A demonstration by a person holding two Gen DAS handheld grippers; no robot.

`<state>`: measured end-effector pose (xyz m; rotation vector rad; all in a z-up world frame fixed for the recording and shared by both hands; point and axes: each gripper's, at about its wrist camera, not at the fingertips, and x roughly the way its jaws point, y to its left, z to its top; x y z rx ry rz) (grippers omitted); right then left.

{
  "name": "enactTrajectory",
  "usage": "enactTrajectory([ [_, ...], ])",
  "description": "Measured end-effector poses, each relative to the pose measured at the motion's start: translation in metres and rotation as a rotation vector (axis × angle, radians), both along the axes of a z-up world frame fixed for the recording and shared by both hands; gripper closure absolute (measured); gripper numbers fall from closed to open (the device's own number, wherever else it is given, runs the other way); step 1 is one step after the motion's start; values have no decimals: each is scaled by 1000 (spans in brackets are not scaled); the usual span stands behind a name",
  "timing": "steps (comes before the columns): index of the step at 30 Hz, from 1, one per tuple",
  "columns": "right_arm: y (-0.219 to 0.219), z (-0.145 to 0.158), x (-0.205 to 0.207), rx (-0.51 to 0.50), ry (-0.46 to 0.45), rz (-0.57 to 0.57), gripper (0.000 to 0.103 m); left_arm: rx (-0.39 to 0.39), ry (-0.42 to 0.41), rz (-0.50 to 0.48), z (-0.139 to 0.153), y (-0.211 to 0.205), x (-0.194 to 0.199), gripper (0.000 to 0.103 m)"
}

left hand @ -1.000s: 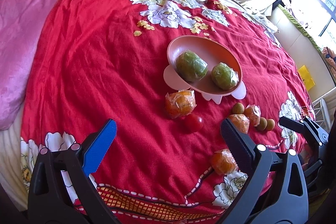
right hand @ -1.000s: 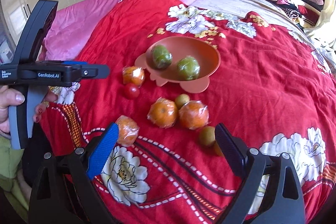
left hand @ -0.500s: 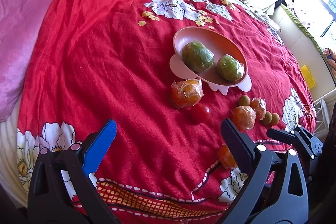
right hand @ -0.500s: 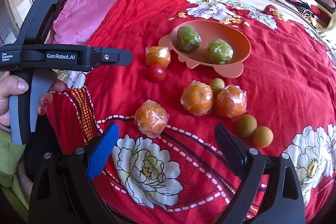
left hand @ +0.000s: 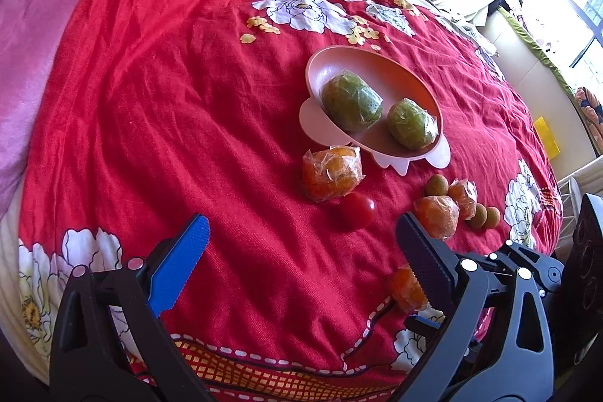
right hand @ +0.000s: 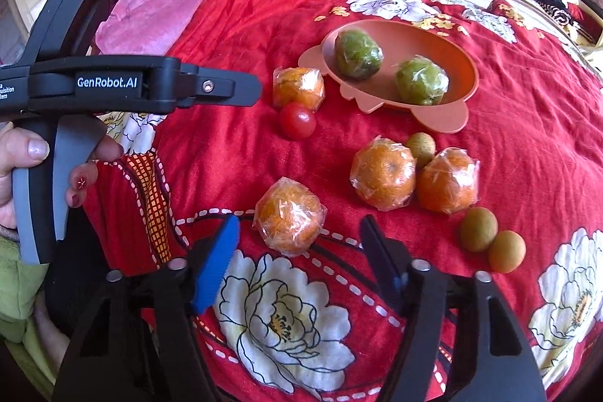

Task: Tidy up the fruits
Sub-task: 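Grasp a wrapped orange with the right tool while the left tool grasps another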

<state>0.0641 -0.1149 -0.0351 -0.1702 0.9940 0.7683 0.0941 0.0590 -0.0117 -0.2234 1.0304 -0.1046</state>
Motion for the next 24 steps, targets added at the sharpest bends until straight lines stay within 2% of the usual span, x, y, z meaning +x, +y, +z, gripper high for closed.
enactTrajectory([
  [4, 2, -6, 3, 3, 18, -2, 50, -20, 6, -8, -3, -2, 6, 12],
  [9, 6, -10, 4, 10, 20, 8, 55, -40, 13, -23, -7, -5, 15, 17],
  [18, 15, -13, 7, 15, 18, 26, 65, -75, 33, -41, -17, -9, 37, 34],
  [24, 15, -13, 11, 35, 34, 26, 66, -82, 46, -61, -21, -13, 49, 48],
])
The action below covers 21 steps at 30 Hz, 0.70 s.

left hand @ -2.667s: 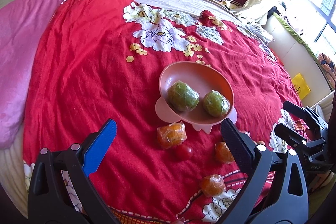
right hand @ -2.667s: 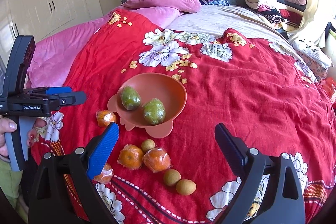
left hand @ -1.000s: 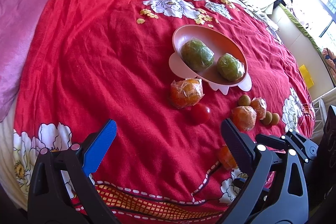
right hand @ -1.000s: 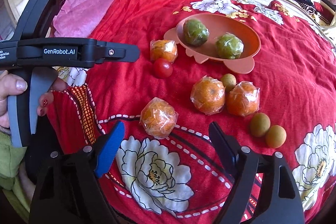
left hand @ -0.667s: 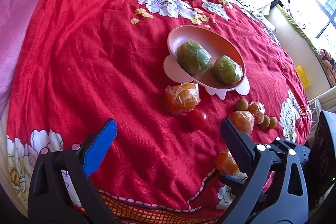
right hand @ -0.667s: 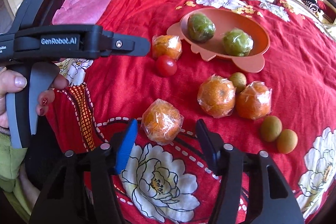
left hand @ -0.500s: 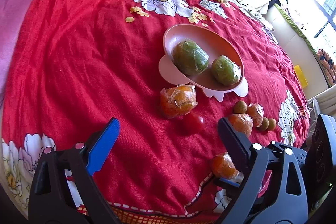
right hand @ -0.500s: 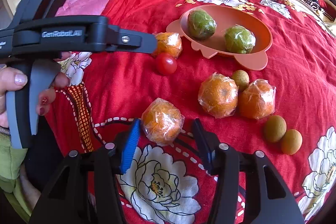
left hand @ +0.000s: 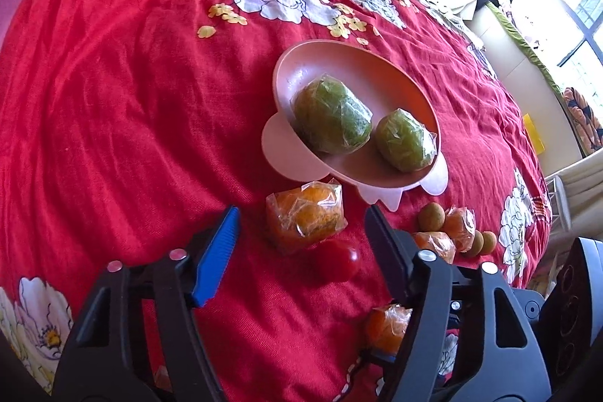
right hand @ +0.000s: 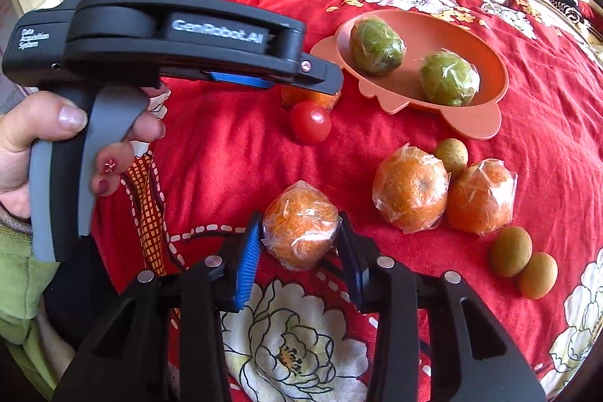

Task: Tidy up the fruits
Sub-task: 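Grasp a wrapped orange with the right tool while the left tool grasps another, then carry both wrapped oranges over the pink bowl beside the green fruits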

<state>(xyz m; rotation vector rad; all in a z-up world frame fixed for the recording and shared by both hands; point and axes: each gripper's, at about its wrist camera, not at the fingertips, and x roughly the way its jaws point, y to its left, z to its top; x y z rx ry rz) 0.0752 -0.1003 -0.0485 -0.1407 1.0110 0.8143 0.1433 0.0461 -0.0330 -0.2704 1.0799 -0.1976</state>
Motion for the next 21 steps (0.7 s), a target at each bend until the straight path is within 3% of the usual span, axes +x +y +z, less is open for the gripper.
enactTrajectory([
  [5, -3, 2, 0, 9, 2, -3, 66, 7, 15, -16, -6, -5, 5, 54],
  [9, -4, 3, 1, 15, 2, -6, 66, 6, 19, -16, -11, -3, 9, 66],
  [21, -17, 14, -1, 44, 1, -28, 66, -18, -6, -31, -2, 1, -7, 68],
])
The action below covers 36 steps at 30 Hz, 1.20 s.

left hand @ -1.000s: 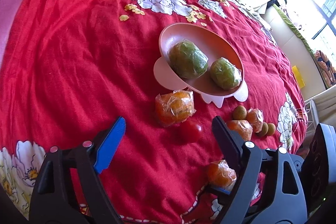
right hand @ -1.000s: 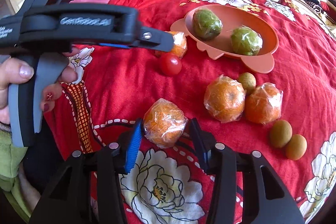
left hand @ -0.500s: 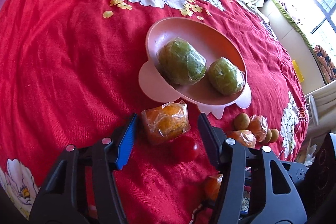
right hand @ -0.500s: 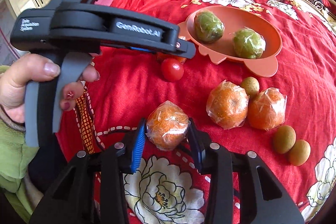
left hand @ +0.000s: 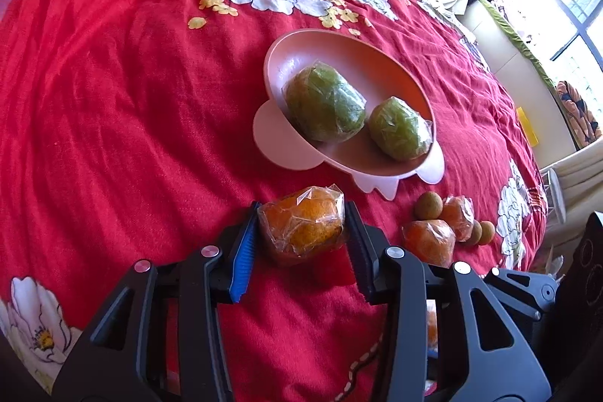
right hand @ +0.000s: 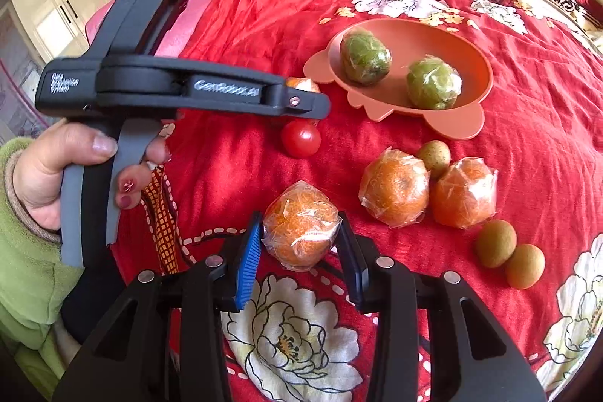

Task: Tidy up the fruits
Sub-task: 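Carry both wrapped oranges over the pink bowl beside the green fruits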

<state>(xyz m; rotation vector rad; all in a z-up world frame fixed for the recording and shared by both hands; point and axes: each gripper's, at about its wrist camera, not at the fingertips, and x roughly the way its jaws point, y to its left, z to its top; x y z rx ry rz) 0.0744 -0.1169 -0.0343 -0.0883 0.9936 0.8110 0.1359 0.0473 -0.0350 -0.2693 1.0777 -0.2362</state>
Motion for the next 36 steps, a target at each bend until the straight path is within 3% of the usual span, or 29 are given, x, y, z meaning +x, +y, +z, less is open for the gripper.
enactTrajectory([
  [14, -17, 21, 14, 27, -51, -46, 66, -11, -67, -11, 30, -7, -12, 68],
  [36, -53, 40, 49, 41, -105, -147, 66, 24, -72, -67, 34, -36, 11, 68],
])
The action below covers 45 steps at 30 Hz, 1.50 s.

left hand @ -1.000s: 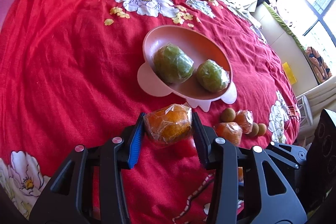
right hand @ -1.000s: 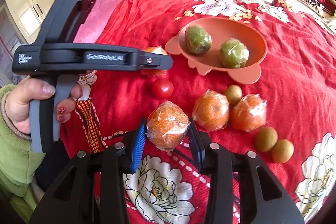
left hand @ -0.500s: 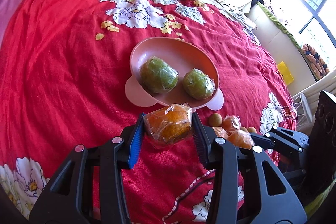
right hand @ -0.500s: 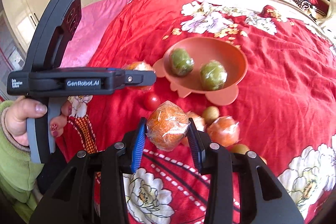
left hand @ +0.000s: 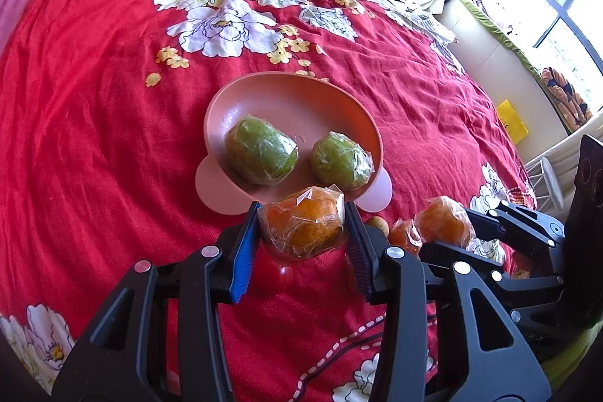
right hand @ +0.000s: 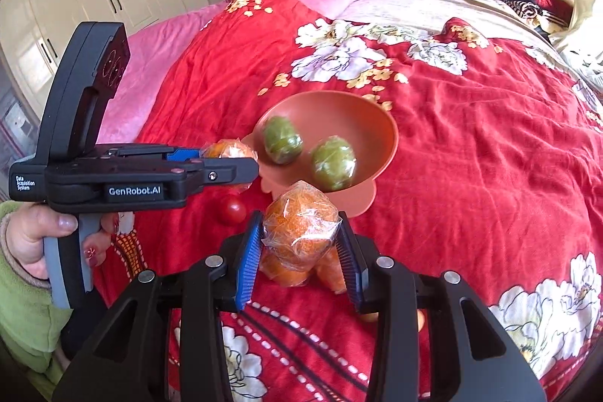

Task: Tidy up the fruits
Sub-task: 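Carry both wrapped oranges over the pink bowl beside the green fruits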

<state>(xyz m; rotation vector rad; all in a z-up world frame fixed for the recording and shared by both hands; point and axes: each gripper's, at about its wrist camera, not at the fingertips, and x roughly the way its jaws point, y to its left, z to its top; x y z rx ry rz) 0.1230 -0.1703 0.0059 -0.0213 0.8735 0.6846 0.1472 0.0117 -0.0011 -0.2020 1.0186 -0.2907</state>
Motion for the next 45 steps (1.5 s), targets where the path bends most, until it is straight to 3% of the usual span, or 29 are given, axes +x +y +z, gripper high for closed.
enactTrajectory([
  [19, -9, 2, 50, -24, -27, -52, 66, 76, 18, -36, -20, -24, 32, 68],
  [45, 17, -14, 101, -49, -11, -42, 66, 128, 13, -6, -32, -9, 61, 68],
])
